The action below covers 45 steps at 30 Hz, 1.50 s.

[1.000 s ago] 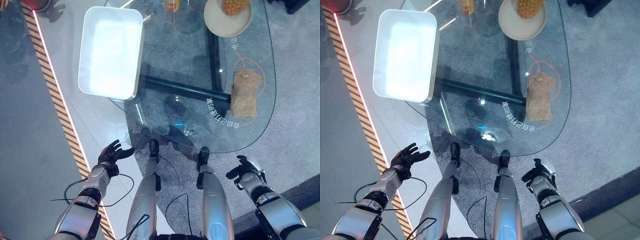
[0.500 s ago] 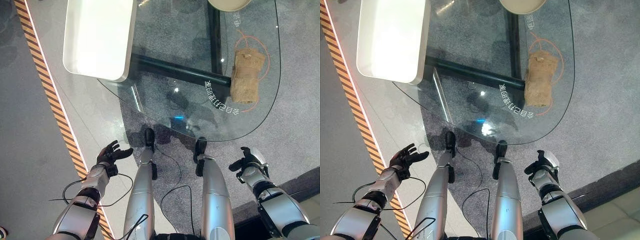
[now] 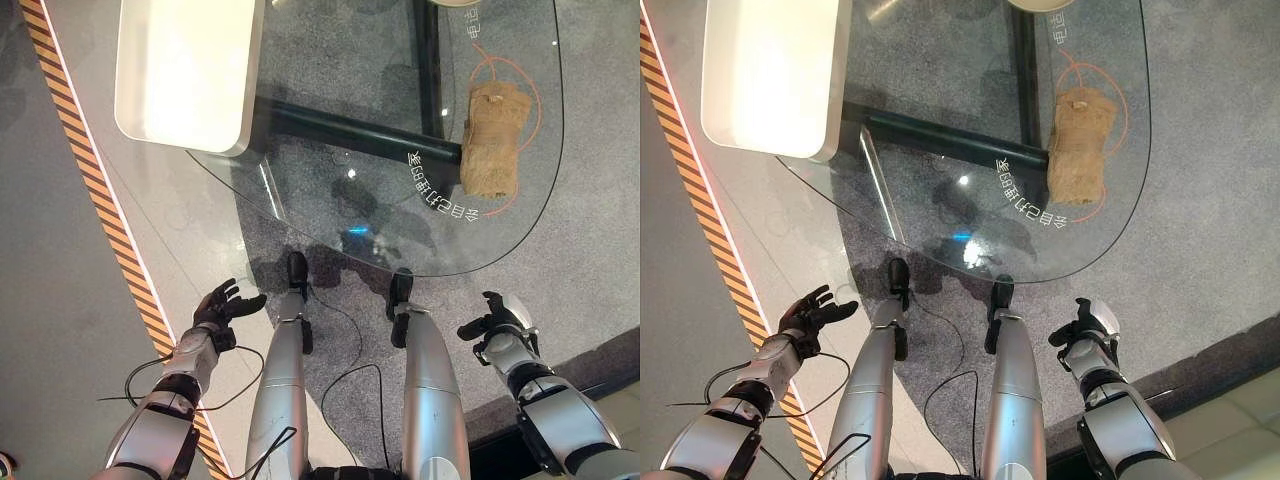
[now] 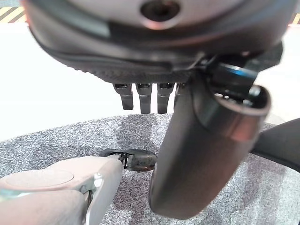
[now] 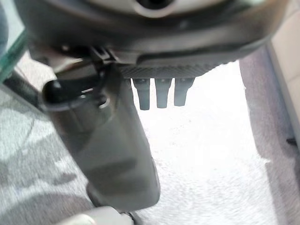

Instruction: Wipe the table with a cloth and put it in the basket.

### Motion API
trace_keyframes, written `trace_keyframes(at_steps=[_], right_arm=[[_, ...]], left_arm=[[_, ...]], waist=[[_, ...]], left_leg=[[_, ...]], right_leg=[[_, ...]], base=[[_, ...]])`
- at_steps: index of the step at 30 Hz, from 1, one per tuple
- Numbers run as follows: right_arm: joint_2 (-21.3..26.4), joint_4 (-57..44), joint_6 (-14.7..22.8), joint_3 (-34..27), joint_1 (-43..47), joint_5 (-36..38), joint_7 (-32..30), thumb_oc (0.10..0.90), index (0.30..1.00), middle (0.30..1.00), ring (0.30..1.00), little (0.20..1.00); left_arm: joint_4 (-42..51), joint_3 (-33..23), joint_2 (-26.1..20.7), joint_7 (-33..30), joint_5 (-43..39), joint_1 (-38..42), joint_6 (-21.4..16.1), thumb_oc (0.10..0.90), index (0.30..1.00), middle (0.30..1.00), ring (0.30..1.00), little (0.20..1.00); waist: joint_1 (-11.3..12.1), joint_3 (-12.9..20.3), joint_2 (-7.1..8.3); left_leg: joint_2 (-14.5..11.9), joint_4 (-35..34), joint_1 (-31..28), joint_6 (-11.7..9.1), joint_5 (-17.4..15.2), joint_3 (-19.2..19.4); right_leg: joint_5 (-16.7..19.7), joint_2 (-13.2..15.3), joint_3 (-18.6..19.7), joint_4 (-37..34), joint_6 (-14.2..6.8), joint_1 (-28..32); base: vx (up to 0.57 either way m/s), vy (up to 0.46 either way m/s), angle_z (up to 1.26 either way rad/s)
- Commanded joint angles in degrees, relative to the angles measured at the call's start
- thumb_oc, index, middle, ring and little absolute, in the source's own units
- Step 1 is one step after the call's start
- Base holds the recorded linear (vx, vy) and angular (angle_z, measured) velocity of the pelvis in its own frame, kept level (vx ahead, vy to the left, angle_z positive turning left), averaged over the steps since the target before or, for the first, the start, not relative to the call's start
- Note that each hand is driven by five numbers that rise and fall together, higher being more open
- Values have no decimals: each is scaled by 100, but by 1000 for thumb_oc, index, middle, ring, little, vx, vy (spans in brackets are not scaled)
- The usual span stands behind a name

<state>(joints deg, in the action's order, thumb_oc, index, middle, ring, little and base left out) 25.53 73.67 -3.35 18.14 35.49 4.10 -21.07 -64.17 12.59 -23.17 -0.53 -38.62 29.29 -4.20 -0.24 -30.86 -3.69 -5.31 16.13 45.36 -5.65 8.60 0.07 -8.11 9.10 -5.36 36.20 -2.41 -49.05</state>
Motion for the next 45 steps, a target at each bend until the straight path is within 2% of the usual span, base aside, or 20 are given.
trace_keyframes(at_steps=[1, 3, 4, 5, 8, 15, 18, 19, 23, 31, 37, 45], right_arm=[[608, 207, 292, -566, -352, 1135, -784, 800, 900, 900, 900, 900], [690, 221, 857, -967, -370, 1712, -1081, 800, 900, 900, 900, 900], [729, 162, 1030, -1101, -331, 1906, -1151, 800, 900, 900, 900, 900], [729, 163, 1032, -1102, -333, 1906, -1151, 800, 900, 900, 900, 900], [705, -170, 1672, -1402, -251, 2522, -1461, 800, 900, 900, 900, 900], [750, -1209, 2282, -1474, -31, 2802, -2184, 800, 900, 900, 900, 900], [768, -1693, 2541, -1437, 67, 2476, -2699, 800, 900, 900, 900, 900], [801, -2145, 2553, -1337, 139, 2223, -3071, 800, 900, 900, 900, 900], [854, -2862, 2518, -1210, 197, 1726, -3671, 800, 900, 900, 900, 900], [892, -3801, 2471, -1216, 115, 776, -4551, 800, 900, 900, 900, 900], [936, -4094, 2441, -1168, 131, 400, -4779, 800, 900, 900, 900, 900], [906, -4616, 2218, -957, 153, 138, -4537, 800, 900, 900, 900, 900]], left_arm=[[-196, -154, -216, -8, -101, -313, -239, 800, 900, 900, 900, 900], [-269, -148, -200, 38, -104, -367, -319, 800, 900, 900, 900, 900], [-258, -152, -212, 33, -104, -388, -312, 800, 900, 900, 900, 900], [-258, -150, -212, 32, -104, -388, -312, 800, 900, 900, 900, 900], [-246, -147, -242, 2, -94, -419, -332, 800, 900, 900, 900, 900], [-152, -101, -273, -49, -179, -461, -365, 800, 900, 900, 900, 900], [-103, -52, -261, -70, -206, -479, -380, 800, 900, 900, 900, 900], [-26, -11, -244, -119, -230, -503, -392, 800, 900, 900, 900, 900], [55, 18, -199, -182, -276, -552, -427, 800, 900, 900, 900, 900], [109, -1, -177, -139, -359, -630, -474, 800, 900, 900, 900, 900], [76, -7, -158, -93, -405, -650, -526, 800, 900, 900, 900, 900], [92, -40, -110, -71, -354, -671, -551, 800, 900, 900, 900, 900]], waist=[[-17, 106, 8], [-11, 106, 8], [-8, 106, 13], [-6, 106, 13], [5, 106, 56], [-19, 106, 117], [-34, 106, 111], [-43, 106, 105], [-79, 106, 82], [-143, 106, 34], [-168, 106, 10], [-183, 106, 0]], left_leg=[[153, 1220, 305, 299, -1071, 15], [156, 1212, 285, 301, -1082, 2], [157, 1211, 267, 297, -1089, -2], [156, 1211, 266, 297, -1090, -2], [154, 1132, 203, 287, -1074, -7], [177, 1054, 207, 284, -1049, -14], [192, 1028, 222, 284, -1038, -15], [201, 1005, 246, 283, -1024, -8], [220, 952, 265, 278, -997, -1], [234, 837, 230, 270, -967, 33], [228, 776, 191, 257, -952, 64], [226, 679, 116, 234, -908, 101]], right_leg=[[462, -94, 156, -639, -120, 45], [456, -97, 149, -636, -121, 74], [458, -101, 146, -638, -127, 94], [458, -102, 146, -639, -127, 96], [477, -118, 130, -693, -136, 160], [536, -127, 90, -853, -112, 178], [548, -140, 97, -891, -104, 169], [562, -143, 104, -919, -104, 145], [571, -147, 112, -957, -104, 116], [556, -140, 122, -1064, -110, 146], [546, -135, 141, -1112, -113, 179], [550, -128, 137, -1194, -113, 243]], base=[[0, 0, 0], [50, -1, 0], [41, -6, 0], [32, -17, 0], [31, -24, 0], [6, -4, 0], [0, 0, 0], [0, 0, 0], [0, 0, 0], [-3, 8, 0], [0, 0, 0], [-1, 1, -1]])
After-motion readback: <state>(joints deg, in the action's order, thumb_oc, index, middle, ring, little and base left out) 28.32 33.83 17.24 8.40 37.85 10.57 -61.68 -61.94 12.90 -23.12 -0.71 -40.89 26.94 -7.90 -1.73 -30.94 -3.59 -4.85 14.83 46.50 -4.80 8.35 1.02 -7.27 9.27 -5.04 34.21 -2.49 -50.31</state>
